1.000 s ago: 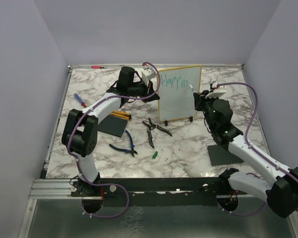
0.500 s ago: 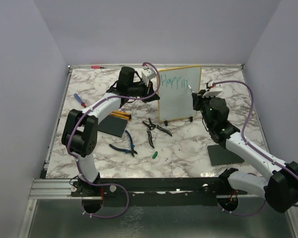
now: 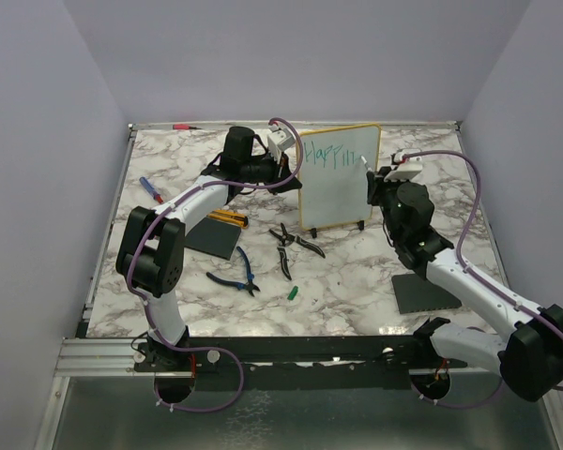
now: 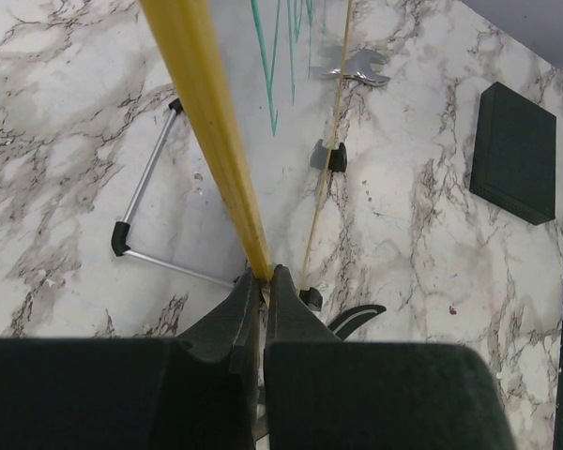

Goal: Write a sentence on the whiteboard

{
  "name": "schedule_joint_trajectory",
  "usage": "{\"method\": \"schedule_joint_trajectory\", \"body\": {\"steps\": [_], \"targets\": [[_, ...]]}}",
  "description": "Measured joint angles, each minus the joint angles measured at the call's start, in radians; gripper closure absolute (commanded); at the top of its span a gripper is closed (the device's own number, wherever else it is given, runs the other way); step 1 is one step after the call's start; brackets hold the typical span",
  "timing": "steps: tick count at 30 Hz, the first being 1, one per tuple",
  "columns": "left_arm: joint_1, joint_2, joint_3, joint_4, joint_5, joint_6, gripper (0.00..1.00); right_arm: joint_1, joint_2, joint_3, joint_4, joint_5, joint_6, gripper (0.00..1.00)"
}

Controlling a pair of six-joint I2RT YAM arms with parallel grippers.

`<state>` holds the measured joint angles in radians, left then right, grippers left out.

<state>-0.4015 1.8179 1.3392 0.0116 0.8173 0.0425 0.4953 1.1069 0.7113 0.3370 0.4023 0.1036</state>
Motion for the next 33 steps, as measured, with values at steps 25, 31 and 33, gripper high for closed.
{"method": "schedule_joint_trajectory", "body": {"steps": [25, 31, 33], "targets": [[0.000, 0.000, -0.001, 0.000, 0.000, 0.000, 1.00, 0.000, 0.034, 0.034, 0.013, -0.055, -0.013, 1.00], [0.000, 0.000, -0.001, 0.000, 0.000, 0.000, 1.00, 0.000, 0.035, 0.017, 0.012, -0.059, 0.003, 0.99], [0.000, 0.000, -0.001, 0.000, 0.000, 0.000, 1.00, 0.000, 0.035, 0.011, 0.012, -0.059, 0.011, 1.00]]}}
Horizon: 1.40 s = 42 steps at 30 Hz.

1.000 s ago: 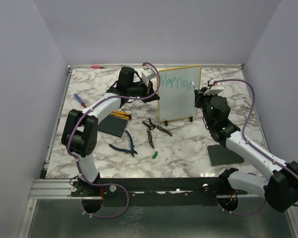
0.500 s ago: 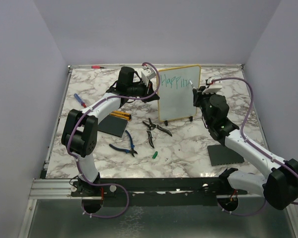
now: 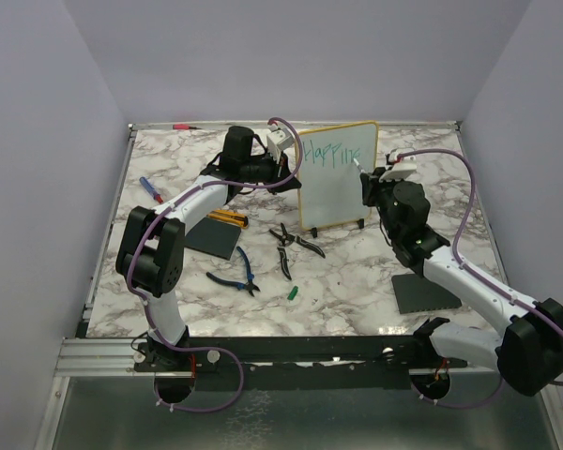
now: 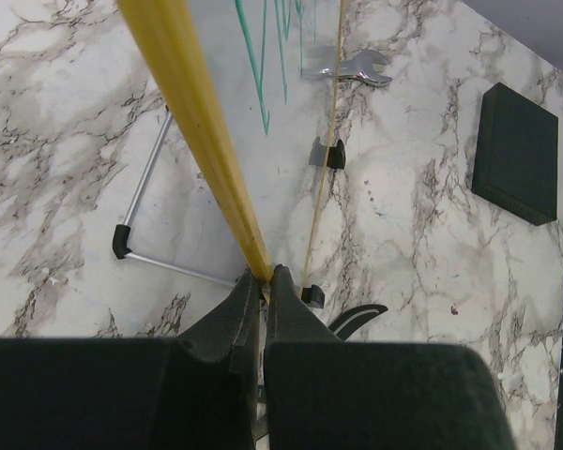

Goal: Write a sentence on the whiteboard

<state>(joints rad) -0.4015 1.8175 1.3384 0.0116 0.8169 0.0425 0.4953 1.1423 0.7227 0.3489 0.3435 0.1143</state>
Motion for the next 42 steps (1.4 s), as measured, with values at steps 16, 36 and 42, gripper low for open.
{"method": "schedule_joint_trajectory", "body": {"steps": [16, 36, 42], "targets": [[0.000, 0.000, 0.000, 0.000, 0.000, 0.000, 1.00, 0.000, 0.000, -0.010, -0.009, 0.052, 0.019, 0.99], [0.000, -0.002, 0.000, -0.002, 0.000, 0.001, 1.00, 0.000, -0.052, -0.005, -0.022, 0.101, -0.011, 0.99], [0.000, -0.002, 0.000, -0.002, 0.000, 0.001, 1.00, 0.000, -0.021, 0.013, -0.002, 0.109, -0.034, 0.99]]}}
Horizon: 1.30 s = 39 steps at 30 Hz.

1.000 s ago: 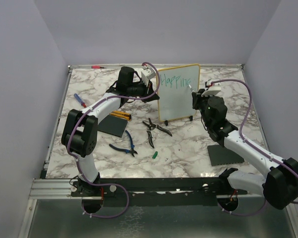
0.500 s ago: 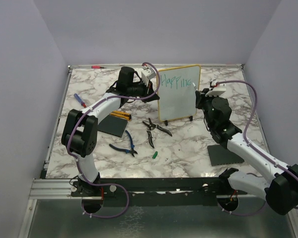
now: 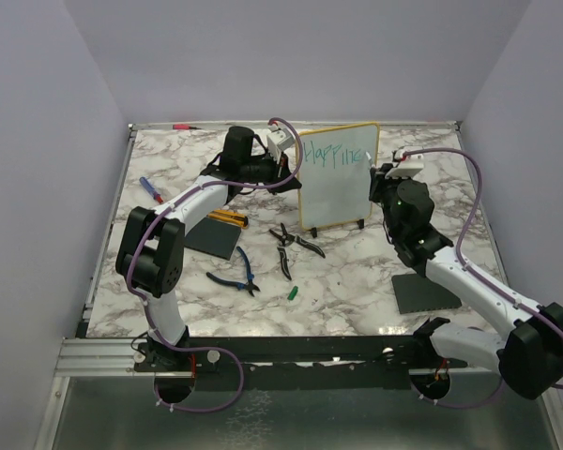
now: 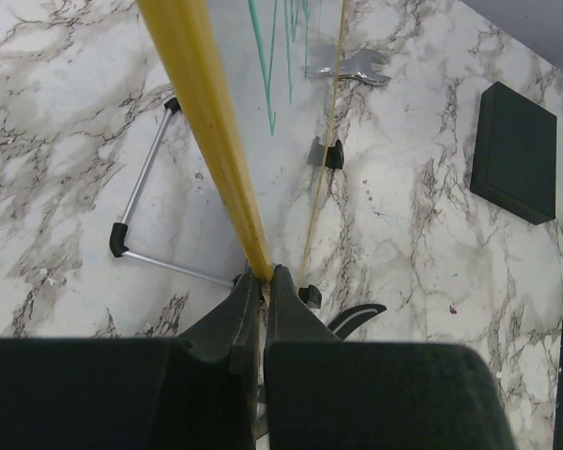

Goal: Write a sentence on the whiteboard

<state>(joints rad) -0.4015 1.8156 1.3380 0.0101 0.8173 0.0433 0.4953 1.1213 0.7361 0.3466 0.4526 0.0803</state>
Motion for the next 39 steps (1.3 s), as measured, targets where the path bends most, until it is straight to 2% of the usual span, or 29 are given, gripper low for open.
{"method": "schedule_joint_trajectory", "body": {"steps": [39], "targets": [[0.000, 0.000, -0.002, 0.002, 0.000, 0.000, 1.00, -0.013, 0.027, 0.003, 0.023, -0.074, -0.001, 0.99]]}}
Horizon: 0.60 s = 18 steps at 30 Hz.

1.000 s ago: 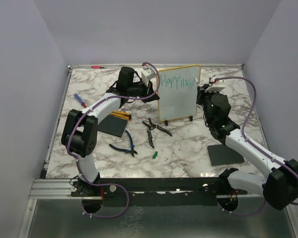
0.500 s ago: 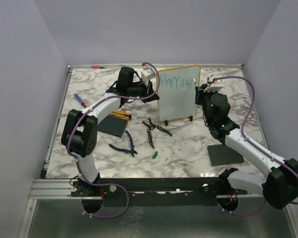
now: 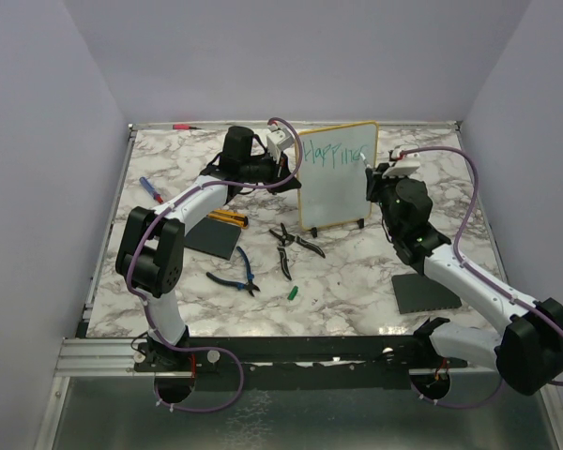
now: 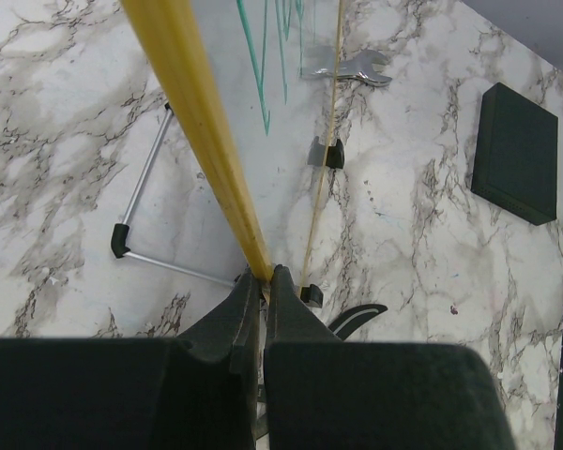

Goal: Write a sentence on the whiteboard

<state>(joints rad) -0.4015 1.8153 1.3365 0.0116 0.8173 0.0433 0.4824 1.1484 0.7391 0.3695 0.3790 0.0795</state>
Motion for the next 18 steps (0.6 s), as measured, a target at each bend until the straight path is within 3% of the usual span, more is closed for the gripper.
{"method": "schedule_joint_trajectory", "body": {"steps": [18], "targets": [[0.000, -0.002, 0.000, -0.001, 0.000, 0.000, 1.00, 0.000, 0.000, -0.006, -0.021, 0.076, 0.027, 1.00]]}}
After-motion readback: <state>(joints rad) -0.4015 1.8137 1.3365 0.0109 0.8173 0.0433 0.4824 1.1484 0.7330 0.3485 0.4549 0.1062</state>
